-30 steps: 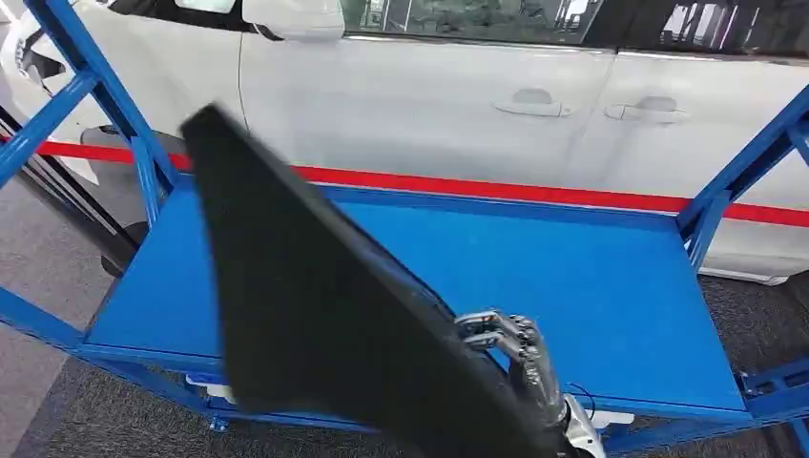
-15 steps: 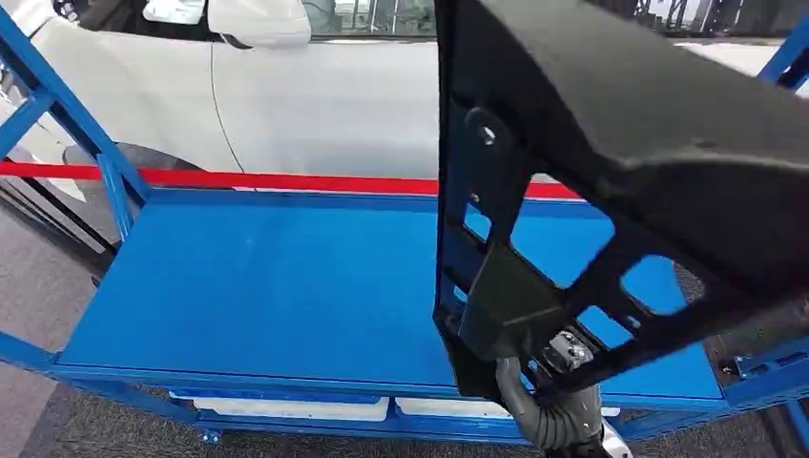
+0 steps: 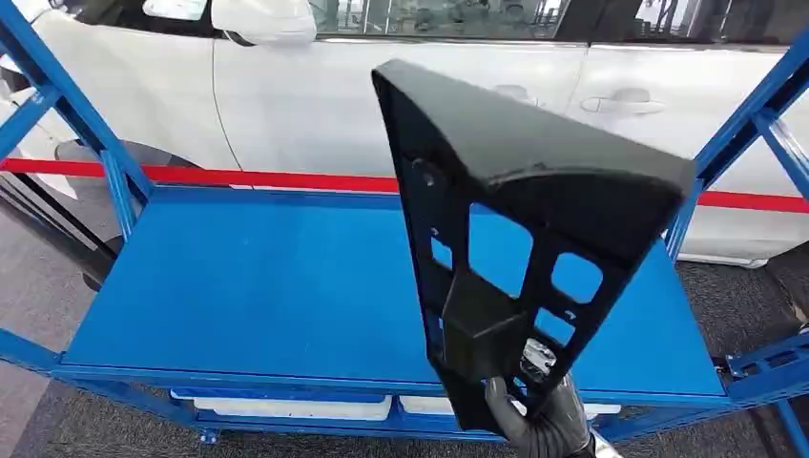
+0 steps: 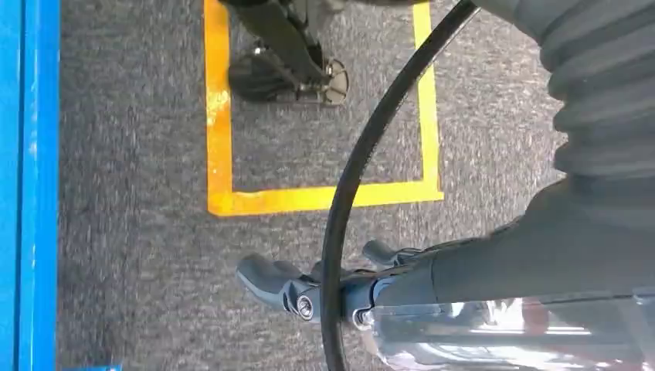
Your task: Take the parts from the cabinet and place them on the table.
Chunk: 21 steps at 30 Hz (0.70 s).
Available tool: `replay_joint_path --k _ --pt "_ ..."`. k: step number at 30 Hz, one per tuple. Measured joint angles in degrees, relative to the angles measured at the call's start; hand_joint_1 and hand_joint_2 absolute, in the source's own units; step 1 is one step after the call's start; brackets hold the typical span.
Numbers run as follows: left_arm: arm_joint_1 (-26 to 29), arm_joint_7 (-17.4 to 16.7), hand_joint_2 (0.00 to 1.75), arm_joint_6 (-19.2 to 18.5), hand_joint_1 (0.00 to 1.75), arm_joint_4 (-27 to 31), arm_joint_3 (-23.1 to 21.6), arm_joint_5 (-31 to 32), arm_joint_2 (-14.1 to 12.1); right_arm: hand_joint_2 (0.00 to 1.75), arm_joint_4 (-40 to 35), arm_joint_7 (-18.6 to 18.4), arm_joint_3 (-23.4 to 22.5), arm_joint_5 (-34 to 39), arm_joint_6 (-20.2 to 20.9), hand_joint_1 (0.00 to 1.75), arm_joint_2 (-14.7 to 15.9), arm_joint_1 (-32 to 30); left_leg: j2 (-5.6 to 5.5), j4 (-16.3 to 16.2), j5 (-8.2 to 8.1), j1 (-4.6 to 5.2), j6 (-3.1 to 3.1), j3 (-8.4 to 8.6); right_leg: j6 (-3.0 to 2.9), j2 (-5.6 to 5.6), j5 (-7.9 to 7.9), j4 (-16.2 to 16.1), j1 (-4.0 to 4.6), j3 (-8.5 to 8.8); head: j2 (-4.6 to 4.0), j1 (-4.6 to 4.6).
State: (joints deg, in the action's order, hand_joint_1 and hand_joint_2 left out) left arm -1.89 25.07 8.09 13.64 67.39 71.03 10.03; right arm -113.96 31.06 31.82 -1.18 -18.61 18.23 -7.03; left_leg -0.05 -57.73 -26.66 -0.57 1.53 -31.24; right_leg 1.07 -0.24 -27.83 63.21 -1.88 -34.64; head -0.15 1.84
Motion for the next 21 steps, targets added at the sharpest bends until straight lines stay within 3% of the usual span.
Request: replay_joint_path --k 1,2,4,5,6,7,8,10,11,12,13,14,16,17,19,21 --pt "0.0 0.0 1.75 0.0 0.00 0.0 0.0 0.2 0.0 1.75 0.0 0.2 -0.2 0.0 0.7 1.75 0.0 -0.3 -0.01 -0.3 -0.19 0.02 -0.29 -0.14 -0.11 -0.44 0.57 -3.8 -0.02 1.63 0.00 0.00" --pt "0.0 0.0 1.75 -0.1 0.00 0.0 0.1 0.3 0.0 1.75 0.2 0.5 -0.4 -0.1 1.5 1.75 0.0 -0.5 -0.03 -0.9 -0.41 0.46 -0.70 -0.50 -0.26 -0.49 0.17 -4.4 0.52 1.86 0.00 0.00" --pt "0.0 0.0 1.75 -0.3 0.00 0.0 0.2 0.5 0.1 1.75 0.2 1.0 -0.6 -0.3 2.3 1.75 0.0 -1.4 0.04 -0.7 -0.18 0.39 -1.39 -0.68 -0.60 -0.15 0.34 -4.1 0.64 1.37 0.00 0.02" --pt "0.0 0.0 1.75 -0.3 0.00 0.0 0.2 0.5 0.2 1.75 0.3 1.0 -0.8 -0.3 2.5 1.75 0.0 -1.7 0.12 -0.5 -0.06 0.31 -1.80 -0.58 -0.93 -0.01 0.43 -4.1 0.79 1.33 0.00 0.00" --pt "0.1 0.0 1.75 -0.3 0.00 0.0 0.3 0.6 0.2 1.75 0.3 1.1 -0.9 -0.3 2.6 1.75 0.0 -1.8 0.12 -0.6 -0.08 0.31 -2.25 -0.61 -1.61 -0.04 0.88 -4.6 0.45 1.25 0.00 0.02" --pt "0.0 0.0 1.75 -0.4 0.00 0.0 0.5 0.6 0.2 1.75 0.3 1.1 -0.9 -0.3 2.9 1.75 0.0 -1.8 0.07 -1.4 -1.43 0.04 -2.53 -0.95 -2.06 -0.17 1.21 -4.8 0.35 1.20 0.00 0.02" --pt "0.0 0.0 1.75 -0.4 0.00 0.0 0.6 0.8 0.2 1.75 0.3 1.2 -1.0 -0.4 3.2 1.75 0.0 -1.9 0.07 -3.8 -3.83 0.04 -2.75 -1.78 -2.42 -0.16 1.42 -4.9 0.36 0.98 0.00 0.02" --pt "0.0 -0.2 1.75 -0.4 0.00 0.0 0.9 1.0 0.3 1.75 0.3 1.2 -1.1 -0.8 3.7 1.75 0.0 -2.1 0.08 -13.0 -9.46 0.00 -3.07 -5.06 -2.88 -0.17 1.84 -4.8 0.66 0.26 0.00 0.02" --pt "0.0 -0.3 1.75 -0.4 0.00 0.0 1.0 1.0 0.3 1.75 0.3 1.2 -1.2 -0.9 4.0 1.75 0.0 -2.2 0.07 -16.4 -11.03 0.01 -3.14 -6.20 -2.94 -0.15 2.07 -4.7 0.83 -0.14 0.00 0.02" --pt "0.0 -0.4 1.75 -0.4 0.00 0.0 1.0 1.1 0.3 1.75 0.4 1.2 -1.2 -1.1 4.2 1.75 0.0 -2.2 0.07 -18.1 -11.39 0.02 -3.12 -6.47 -2.96 -0.11 2.36 -4.5 1.00 -0.58 0.00 0.02" --pt "0.0 -0.4 1.75 -0.4 0.00 0.0 1.1 1.2 0.3 1.75 0.4 1.2 -1.2 -1.2 4.3 1.75 0.0 -2.3 0.07 -16.7 -10.32 0.02 -2.94 -5.14 -2.96 -0.07 2.64 -4.4 1.14 -1.00 0.00 0.02" --pt "0.0 -0.5 1.75 -0.4 0.00 0.0 1.1 1.4 0.3 1.75 0.5 1.2 -1.2 -1.5 4.3 1.75 0.0 -2.3 0.06 -12.9 -8.41 0.06 -2.67 -2.69 -2.89 0.01 2.89 -4.3 1.22 -1.30 0.00 0.02" --pt "-0.2 -0.6 1.75 -0.4 0.00 0.1 1.2 1.6 0.2 1.75 0.5 1.2 -1.2 -1.9 4.4 1.75 0.0 -2.3 -0.19 -2.0 -4.75 0.39 -1.70 4.18 -2.58 0.13 3.42 -4.1 1.24 -1.67 0.00 0.02" --pt "-0.4 -0.7 1.75 -0.4 0.00 0.2 1.2 1.6 0.2 1.75 0.5 1.2 -1.2 -2.0 4.4 1.75 0.0 -2.3 -0.33 0.8 -5.43 0.53 -1.29 5.13 -2.33 0.12 3.59 -4.0 1.35 -1.76 0.00 0.02" --pt "-0.5 -0.7 1.75 -0.5 0.00 0.2 1.3 1.7 0.3 1.75 0.7 1.3 -1.2 -2.1 4.7 1.75 0.0 -2.3 -0.24 0.4 -4.31 0.97 -1.00 4.79 -1.46 0.06 4.23 -4.0 1.26 -1.79 0.00 0.02" --pt "-0.3 -0.7 1.75 -0.5 0.00 0.2 1.4 1.8 0.3 1.75 0.7 1.3 -1.2 -2.3 4.9 1.75 0.0 -2.4 -0.18 0.8 -3.33 0.94 -0.18 4.58 -0.65 0.14 5.08 -4.4 1.31 -1.71 0.00 0.00"
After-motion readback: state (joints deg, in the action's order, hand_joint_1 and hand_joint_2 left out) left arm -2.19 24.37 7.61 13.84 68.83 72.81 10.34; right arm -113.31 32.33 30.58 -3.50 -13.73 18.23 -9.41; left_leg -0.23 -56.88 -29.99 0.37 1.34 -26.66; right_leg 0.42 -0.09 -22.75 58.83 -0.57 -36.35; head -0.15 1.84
